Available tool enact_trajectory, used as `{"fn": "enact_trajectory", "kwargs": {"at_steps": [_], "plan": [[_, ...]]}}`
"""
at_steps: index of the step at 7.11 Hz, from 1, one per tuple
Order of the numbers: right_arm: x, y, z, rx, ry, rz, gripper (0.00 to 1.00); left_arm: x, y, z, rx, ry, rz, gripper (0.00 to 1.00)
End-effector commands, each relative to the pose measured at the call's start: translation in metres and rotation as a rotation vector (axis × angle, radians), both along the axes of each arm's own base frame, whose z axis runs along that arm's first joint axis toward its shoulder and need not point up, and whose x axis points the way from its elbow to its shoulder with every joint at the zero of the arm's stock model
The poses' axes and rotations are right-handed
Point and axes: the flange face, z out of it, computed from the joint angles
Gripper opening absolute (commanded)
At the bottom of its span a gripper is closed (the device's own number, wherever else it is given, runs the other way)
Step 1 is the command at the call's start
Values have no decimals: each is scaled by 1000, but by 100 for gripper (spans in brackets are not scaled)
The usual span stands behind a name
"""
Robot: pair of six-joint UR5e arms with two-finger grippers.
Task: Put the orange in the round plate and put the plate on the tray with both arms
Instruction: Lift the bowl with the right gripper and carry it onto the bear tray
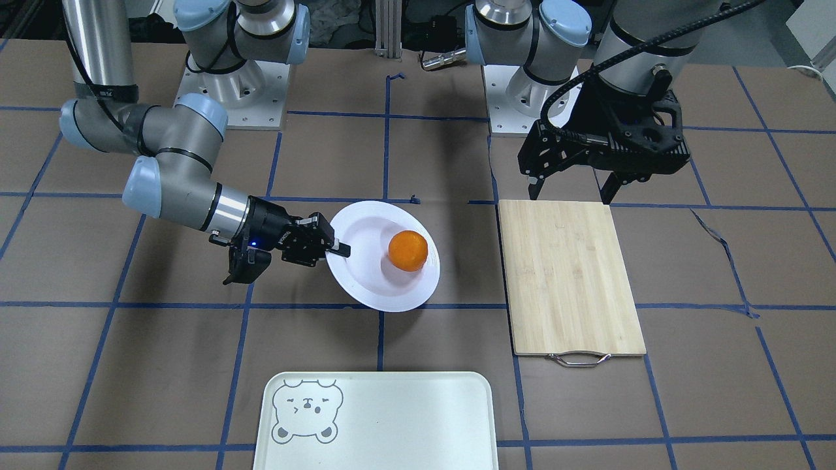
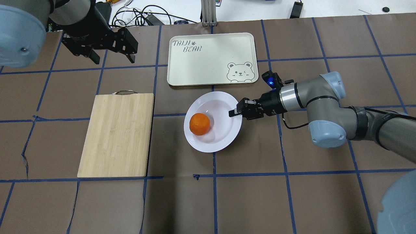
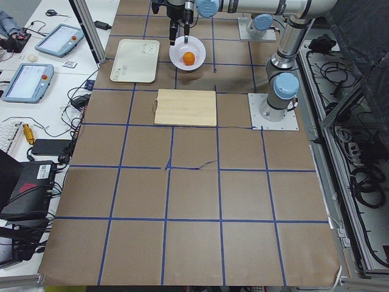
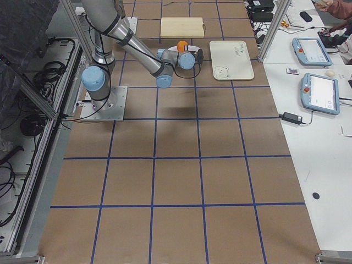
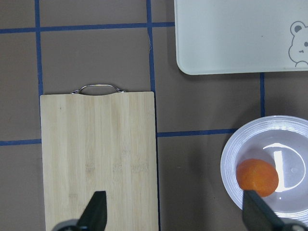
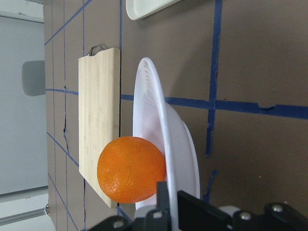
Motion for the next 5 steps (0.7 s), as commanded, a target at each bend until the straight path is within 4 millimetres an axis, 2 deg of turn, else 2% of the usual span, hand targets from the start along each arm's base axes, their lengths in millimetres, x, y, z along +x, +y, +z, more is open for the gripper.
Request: {"fn": "enact_trajectory", "kwargs": {"at_steps": [1,3,4,5], "plan": [[-2,-8,11,-6,-60,-25,0,0,0,0,0,0,1,100],[-25,-36,31,-11,-77,-77,0,0,0,0,0,0,2,100],[-30,-60,49,-1,-80,-116,0,0,0,0,0,0,2,100],[-34,-89,58,14,-93,-144,0,0,0,0,0,0,2,100]]}}
